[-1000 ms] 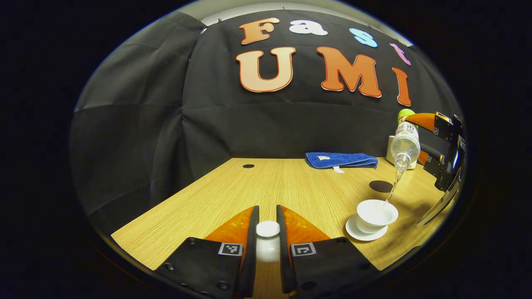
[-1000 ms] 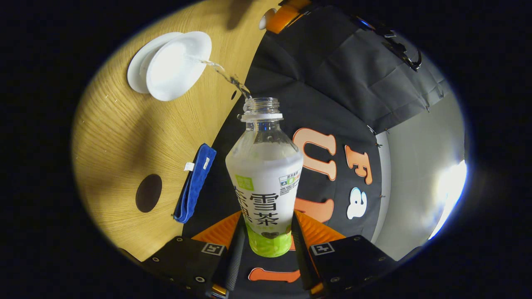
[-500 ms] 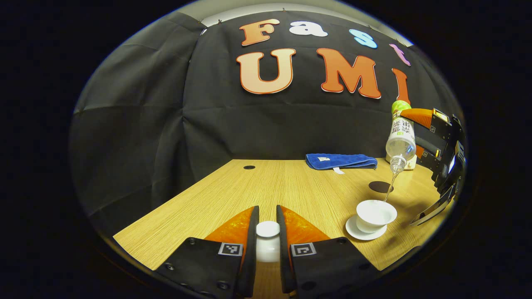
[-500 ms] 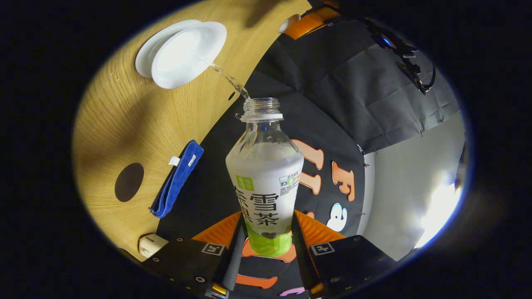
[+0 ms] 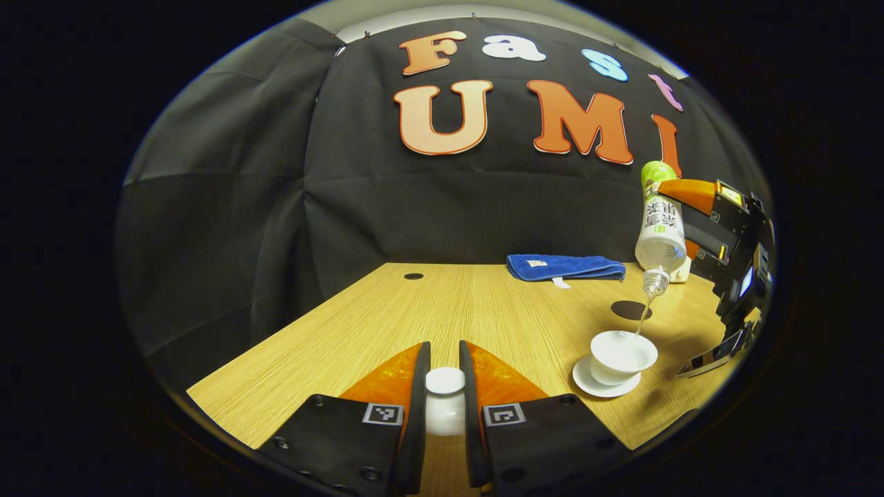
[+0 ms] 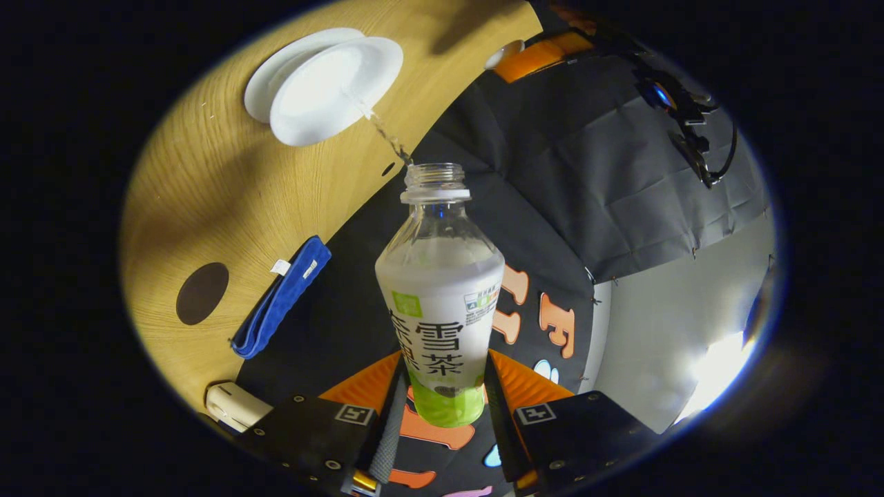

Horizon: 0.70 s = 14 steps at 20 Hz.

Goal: Open the teacup lid with one hand, grasp the water bottle and pour water into the teacup with the other hand; after pouring, place the water bottle on the coaster and then close the teacup lid.

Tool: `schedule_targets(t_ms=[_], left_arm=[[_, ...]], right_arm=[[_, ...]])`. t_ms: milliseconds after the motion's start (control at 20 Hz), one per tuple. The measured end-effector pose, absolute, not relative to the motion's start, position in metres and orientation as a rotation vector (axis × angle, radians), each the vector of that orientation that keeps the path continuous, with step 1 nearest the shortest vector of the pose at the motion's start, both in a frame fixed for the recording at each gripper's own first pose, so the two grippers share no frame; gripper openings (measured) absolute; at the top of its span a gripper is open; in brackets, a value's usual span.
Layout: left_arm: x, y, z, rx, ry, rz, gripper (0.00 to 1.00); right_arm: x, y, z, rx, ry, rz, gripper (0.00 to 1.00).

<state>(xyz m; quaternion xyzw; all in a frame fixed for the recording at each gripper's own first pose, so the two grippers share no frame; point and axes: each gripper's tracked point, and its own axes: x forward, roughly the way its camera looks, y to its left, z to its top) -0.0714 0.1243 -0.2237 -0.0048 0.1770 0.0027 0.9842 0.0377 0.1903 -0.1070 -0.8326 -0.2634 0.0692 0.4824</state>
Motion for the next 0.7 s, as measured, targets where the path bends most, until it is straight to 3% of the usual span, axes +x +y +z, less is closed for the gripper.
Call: schedule_targets(t_ms=[50,350,400,650,700], left_arm=[[-0.071,0.125,-0.224,-0.008,0.357,0.008,0.28],[-0.072,0.124,-0.222,-0.010,0.349,0.010,0.28],[-0.072,0.124,-0.222,-0.013,0.347,0.008,0.28],[-0.072,0.121,-0.219,-0.003,0.342,-0.006,0.28],[-0.072,0.116,-0.218,-0.003,0.339,-0.011,0.28]], right_arm=[[0.038,0.190,-0.108,-2.037,-0.646,0.176,0.57],[0.040,0.192,-0.106,-2.061,-0.675,0.193,0.63],[0.040,0.192,-0.107,-2.051,-0.667,0.196,0.57],[0.033,0.195,-0.116,-1.993,-0.639,0.250,0.63],[0.029,0.196,-0.122,-1.965,-0.607,0.274,0.60]])
